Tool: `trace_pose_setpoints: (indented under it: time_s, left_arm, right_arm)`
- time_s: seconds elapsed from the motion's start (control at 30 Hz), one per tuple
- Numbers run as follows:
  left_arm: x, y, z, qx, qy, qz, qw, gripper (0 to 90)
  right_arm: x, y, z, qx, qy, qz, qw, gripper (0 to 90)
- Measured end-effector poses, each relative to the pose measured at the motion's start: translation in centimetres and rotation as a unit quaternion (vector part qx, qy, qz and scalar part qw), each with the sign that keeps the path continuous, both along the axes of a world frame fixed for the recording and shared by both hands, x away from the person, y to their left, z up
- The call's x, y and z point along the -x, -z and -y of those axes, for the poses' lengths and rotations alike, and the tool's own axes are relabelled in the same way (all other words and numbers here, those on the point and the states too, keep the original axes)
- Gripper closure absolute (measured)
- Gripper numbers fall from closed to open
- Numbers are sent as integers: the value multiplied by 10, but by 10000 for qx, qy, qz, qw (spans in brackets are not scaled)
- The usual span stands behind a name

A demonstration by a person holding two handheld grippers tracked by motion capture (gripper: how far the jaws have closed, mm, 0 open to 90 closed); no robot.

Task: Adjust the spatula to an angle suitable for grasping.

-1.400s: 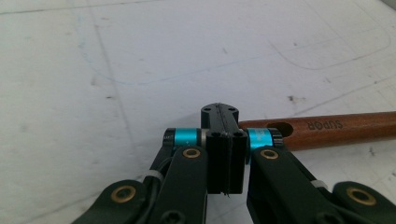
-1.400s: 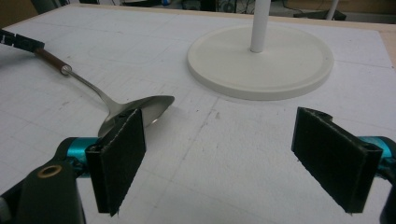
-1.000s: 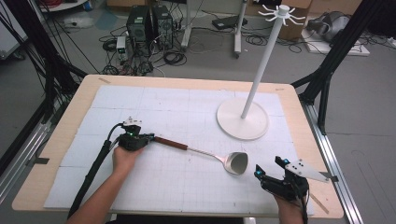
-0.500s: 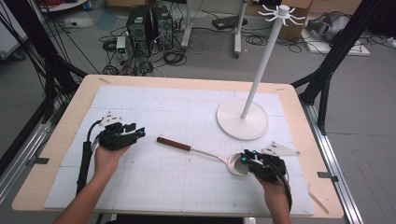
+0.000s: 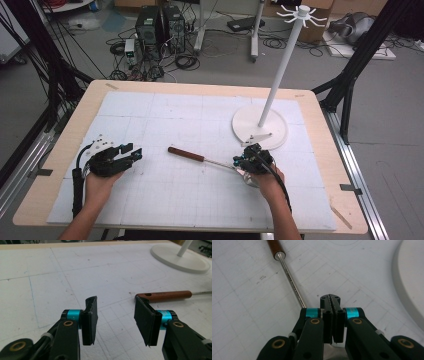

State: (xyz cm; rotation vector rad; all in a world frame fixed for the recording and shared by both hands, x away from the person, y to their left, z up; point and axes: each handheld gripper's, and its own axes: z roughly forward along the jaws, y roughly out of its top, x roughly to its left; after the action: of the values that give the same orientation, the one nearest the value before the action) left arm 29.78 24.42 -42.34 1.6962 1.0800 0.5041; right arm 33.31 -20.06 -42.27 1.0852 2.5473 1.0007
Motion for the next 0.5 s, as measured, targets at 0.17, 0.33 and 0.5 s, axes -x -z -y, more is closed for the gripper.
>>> trace_pose_setpoints:
  time_s: [0.17, 0.33, 0.5]
  left_arm:
    - [2, 1, 0, -25, 19, 22, 10000, 552]
    - [3, 1, -2, -36, -3, 51, 10000, 552]
    - [3, 1, -2, -28, 8, 63, 10000, 552]
  right_arm:
    - [-3, 2, -4, 76, -62, -124, 9999, 892]
    - [-5, 5, 1, 281, -13, -234, 9993, 893]
    - [-4, 6, 2, 347, -83, -289, 9989, 893]
